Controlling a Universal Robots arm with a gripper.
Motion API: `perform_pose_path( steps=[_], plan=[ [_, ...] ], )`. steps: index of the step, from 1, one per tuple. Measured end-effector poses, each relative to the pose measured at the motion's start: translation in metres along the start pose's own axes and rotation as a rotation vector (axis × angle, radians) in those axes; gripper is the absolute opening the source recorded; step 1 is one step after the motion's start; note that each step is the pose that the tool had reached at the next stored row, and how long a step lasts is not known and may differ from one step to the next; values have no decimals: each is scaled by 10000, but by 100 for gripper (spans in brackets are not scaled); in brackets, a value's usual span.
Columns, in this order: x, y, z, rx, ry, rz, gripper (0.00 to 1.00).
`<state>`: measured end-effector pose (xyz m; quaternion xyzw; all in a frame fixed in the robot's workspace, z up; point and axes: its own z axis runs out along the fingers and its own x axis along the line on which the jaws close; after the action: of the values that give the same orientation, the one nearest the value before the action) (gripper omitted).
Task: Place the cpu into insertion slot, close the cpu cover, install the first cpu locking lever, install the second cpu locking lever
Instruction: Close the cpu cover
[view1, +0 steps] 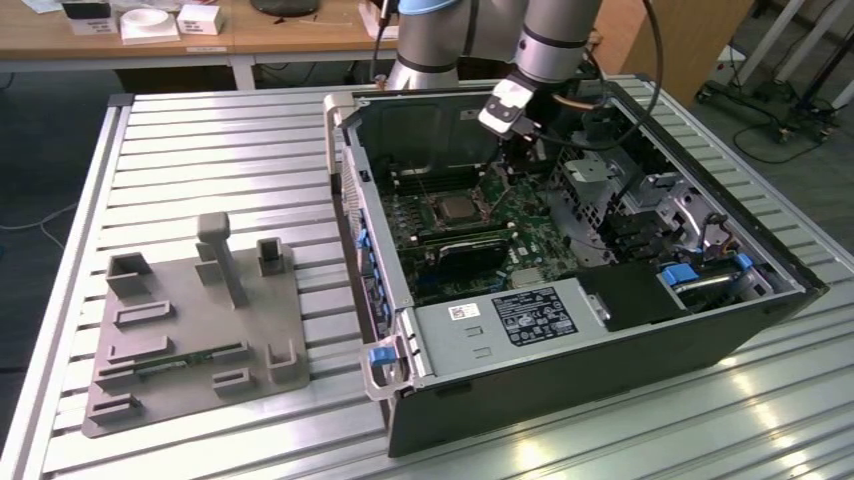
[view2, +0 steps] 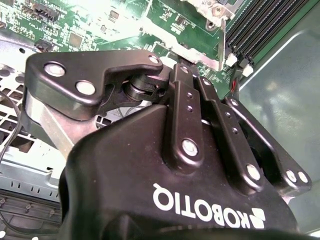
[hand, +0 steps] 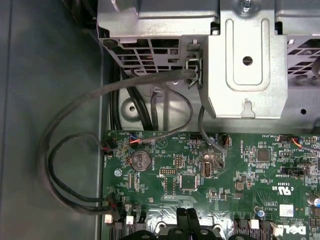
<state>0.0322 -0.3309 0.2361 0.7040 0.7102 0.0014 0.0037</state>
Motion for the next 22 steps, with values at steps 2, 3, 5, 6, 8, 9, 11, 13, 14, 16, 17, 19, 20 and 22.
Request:
perform_pose_path(
  steps=[2, 3, 5, 6, 8, 9, 11, 13, 14, 16, 17, 19, 20, 22],
  plan=[
    [0, -9, 0, 0, 0, 1, 10],
    [0, -14, 0, 0, 0, 0, 10],
    [0, -29, 0, 0, 0, 0, 10],
    [0, -36, 0, 0, 1, 0, 10],
    [0, -49, 0, 0, 1, 0, 10],
    [0, -55, 0, 0, 1, 1, 10],
    [1, -66, 0, 0, 0, 1, 10],
    [1, -74, 0, 0, 1, 0, 10],
    [1, -79, 0, 0, 1, 0, 10],
    [1, -88, -1, 0, 0, 1, 10],
    [1, -93, -1, 0, 1, 0, 10],
    [1, -102, -1, 0, 1, 0, 10],
    [1, -107, -1, 0, 0, 0, 10],
    [1, -117, -1, 0, 0, 0, 10]
  ],
)
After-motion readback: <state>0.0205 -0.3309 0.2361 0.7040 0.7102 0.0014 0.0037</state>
